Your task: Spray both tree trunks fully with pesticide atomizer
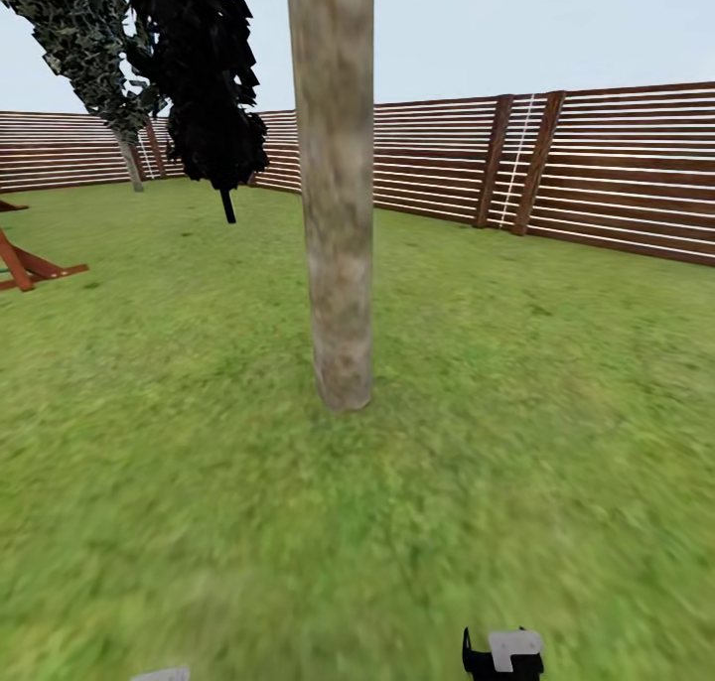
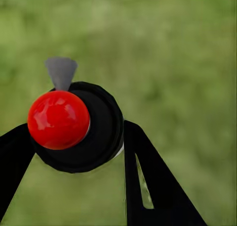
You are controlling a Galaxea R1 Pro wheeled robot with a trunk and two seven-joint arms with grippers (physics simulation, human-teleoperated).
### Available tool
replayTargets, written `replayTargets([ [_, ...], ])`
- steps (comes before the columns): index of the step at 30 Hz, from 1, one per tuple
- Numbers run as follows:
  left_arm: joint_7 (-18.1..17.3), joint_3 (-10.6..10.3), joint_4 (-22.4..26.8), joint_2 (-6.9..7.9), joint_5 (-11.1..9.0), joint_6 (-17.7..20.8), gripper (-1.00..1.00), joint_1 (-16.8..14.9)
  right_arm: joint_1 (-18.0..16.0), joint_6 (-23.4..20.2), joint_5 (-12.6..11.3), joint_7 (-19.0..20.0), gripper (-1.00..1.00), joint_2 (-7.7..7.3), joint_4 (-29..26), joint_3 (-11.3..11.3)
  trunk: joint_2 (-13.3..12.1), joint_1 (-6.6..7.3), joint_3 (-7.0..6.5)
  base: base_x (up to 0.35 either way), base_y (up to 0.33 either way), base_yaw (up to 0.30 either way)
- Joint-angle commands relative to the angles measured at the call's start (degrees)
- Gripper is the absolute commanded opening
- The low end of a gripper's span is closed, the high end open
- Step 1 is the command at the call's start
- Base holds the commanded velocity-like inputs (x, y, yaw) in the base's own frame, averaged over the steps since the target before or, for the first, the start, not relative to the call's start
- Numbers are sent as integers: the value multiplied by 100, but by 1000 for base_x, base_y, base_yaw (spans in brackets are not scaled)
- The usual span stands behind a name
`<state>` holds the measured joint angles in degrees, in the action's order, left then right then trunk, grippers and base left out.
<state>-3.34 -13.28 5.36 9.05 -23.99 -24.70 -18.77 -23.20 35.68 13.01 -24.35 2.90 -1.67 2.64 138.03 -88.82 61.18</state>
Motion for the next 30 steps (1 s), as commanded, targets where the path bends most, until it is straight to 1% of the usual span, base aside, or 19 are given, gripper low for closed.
replayTargets([
  [1,0,1,0,0,0,0,-100,2,0,0,1,0,100,0,0,0,0,0,0,339,0,0],
  [10,-4,3,0,0,-2,0,-100,1,0,0,0,0,100,0,-2,0,0,0,-48,339,0,0],
  [12,0,14,7,6,-52,2,-100,0,0,-5,3,-7,100,0,-27,-13,0,0,-51,331,-59,0],
  [15,1,7,58,8,-19,0,-100,-3,-3,-20,19,6,100,3,-58,2,0,0,-51,118,-29,0],
  [16,-5,-24,90,44,27,4,-100,-43,-8,-87,41,22,100,1,-335,12,0,0,-51,11,-3,0],
  [17,-40,-46,99,74,101,7,-100,-72,-8,-217,170,74,100,0,-692,103,0,0,-52,4,-1,0],
  [18,-77,-67,104,102,183,8,-100,-80,-5,-315,301,194,100,0,-900,187,0,0,-52,3,-1,0],
  [19,-290,-115,211,281,630,12,-100,-165,-16,-721,694,1106,100,-4,-1425,341,0,0,-52,0,0,0],
  [20,-662,-139,412,412,1256,31,-100,-316,-101,-1169,922,2467,100,-11,-1720,395,0,0,-52,0,0,0],
  [21,-1186,-150,547,453,1885,76,-100,-443,-265,-1418,1017,3584,100,-23,-1893,414,0,0,-52,0,0,0],
  [22,-2243,-144,637,459,3058,302,-100,-711,-633,-1616,1080,4919,100,-30,-2062,427,0,0,-52,0,0,0],
  [23,-2460,-143,647,452,3308,400,-100,-784,-717,-1638,1087,5164,100,-28,-2079,432,0,0,-52,0,0,0],
  [24,-2718,-145,662,431,3605,551,-100,-865,-820,-1658,1096,5500,100,-21,-2097,439,0,0,-52,0,0,0],
  [26,-3070,-160,698,404,4124,790,-100,-946,-965,-1672,1220,6108,100,-1,-2113,446,0,0,-52,0,0,0],
  [27,-3355,-164,762,388,4580,862,-100,-1062,-1010,-1663,1434,6338,100,17,-2116,452,0,0,-52,0,0,0],
  [28,-3482,-162,784,384,4747,882,-100,-1097,-1020,-1659,1528,6379,100,22,-2117,452,0,0,-52,0,0,0],
  [29,-3684,-153,806,381,4947,922,-100,-1131,-1024,-1656,1653,6414,100,29,-2118,454,0,0,-52,0,0,0],
  [30,-3833,-149,827,380,5050,975,-100,-1158,-1027,-1654,1726,6432,100,32,-2118,455,0,0,-52,0,0,0],
])
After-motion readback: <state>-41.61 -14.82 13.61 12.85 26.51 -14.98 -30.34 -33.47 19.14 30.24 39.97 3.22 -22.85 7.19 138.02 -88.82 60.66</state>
